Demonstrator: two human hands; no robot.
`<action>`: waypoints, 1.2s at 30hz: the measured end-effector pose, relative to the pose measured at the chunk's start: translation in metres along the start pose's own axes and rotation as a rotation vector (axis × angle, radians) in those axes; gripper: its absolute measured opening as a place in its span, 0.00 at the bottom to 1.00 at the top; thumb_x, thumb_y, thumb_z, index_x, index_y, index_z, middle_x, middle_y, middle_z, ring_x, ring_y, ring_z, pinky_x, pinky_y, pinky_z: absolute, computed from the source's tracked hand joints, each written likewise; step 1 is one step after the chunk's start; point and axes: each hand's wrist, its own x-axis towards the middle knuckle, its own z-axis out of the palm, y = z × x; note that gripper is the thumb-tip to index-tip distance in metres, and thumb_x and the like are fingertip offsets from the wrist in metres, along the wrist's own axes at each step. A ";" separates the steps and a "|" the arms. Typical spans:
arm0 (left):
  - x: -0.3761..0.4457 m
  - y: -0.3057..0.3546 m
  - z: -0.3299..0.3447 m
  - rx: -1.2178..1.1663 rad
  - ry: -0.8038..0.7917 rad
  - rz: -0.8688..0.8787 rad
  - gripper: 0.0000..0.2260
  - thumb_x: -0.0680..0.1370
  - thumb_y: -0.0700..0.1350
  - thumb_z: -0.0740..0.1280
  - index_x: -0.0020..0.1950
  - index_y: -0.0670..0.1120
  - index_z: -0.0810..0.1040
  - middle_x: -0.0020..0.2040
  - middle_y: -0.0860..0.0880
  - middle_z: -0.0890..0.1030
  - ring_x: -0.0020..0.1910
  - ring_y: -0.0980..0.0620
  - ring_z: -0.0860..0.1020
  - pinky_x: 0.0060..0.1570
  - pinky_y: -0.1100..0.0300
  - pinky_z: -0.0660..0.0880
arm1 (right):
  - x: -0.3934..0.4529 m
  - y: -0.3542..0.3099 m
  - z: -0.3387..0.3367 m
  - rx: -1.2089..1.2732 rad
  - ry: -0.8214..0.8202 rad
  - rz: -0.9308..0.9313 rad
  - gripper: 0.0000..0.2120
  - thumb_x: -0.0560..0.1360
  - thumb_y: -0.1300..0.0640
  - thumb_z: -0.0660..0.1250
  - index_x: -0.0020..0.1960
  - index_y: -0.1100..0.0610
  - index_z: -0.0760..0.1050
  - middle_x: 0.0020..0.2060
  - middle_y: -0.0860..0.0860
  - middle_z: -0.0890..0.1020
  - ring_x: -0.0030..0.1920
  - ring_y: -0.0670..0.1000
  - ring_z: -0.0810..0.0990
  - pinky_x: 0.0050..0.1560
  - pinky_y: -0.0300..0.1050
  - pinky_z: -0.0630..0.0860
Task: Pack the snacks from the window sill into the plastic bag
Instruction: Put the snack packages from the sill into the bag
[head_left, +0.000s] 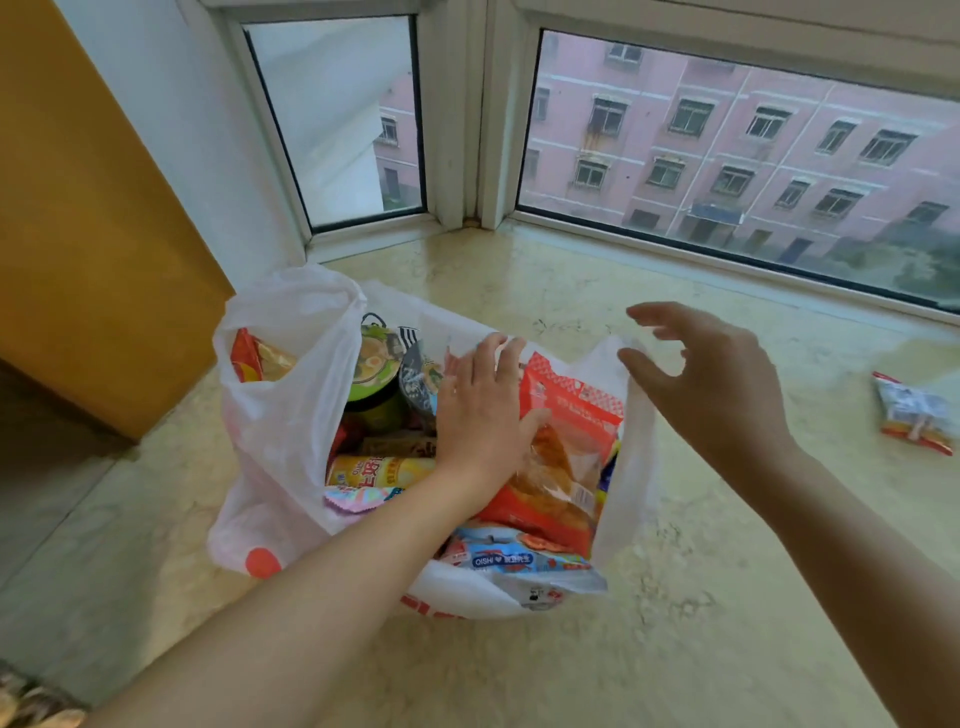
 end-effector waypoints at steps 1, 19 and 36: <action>-0.001 0.001 -0.005 -0.018 0.031 0.023 0.31 0.78 0.60 0.62 0.76 0.50 0.55 0.75 0.50 0.57 0.74 0.48 0.56 0.72 0.50 0.58 | -0.002 0.003 -0.003 -0.045 0.010 -0.031 0.16 0.74 0.52 0.71 0.61 0.51 0.77 0.57 0.49 0.82 0.54 0.53 0.81 0.50 0.51 0.78; 0.003 0.174 0.006 0.052 0.046 0.519 0.30 0.77 0.64 0.54 0.75 0.51 0.61 0.76 0.50 0.62 0.76 0.50 0.59 0.68 0.47 0.61 | -0.085 0.131 -0.082 -0.418 0.047 0.002 0.23 0.78 0.46 0.56 0.69 0.55 0.71 0.71 0.56 0.69 0.71 0.58 0.66 0.67 0.60 0.68; -0.069 0.410 0.188 -0.006 -0.342 0.674 0.30 0.76 0.64 0.56 0.75 0.52 0.61 0.76 0.53 0.61 0.74 0.52 0.61 0.65 0.53 0.61 | -0.250 0.375 -0.168 -0.449 -0.064 0.319 0.21 0.74 0.49 0.61 0.64 0.56 0.75 0.67 0.58 0.73 0.67 0.60 0.70 0.64 0.61 0.68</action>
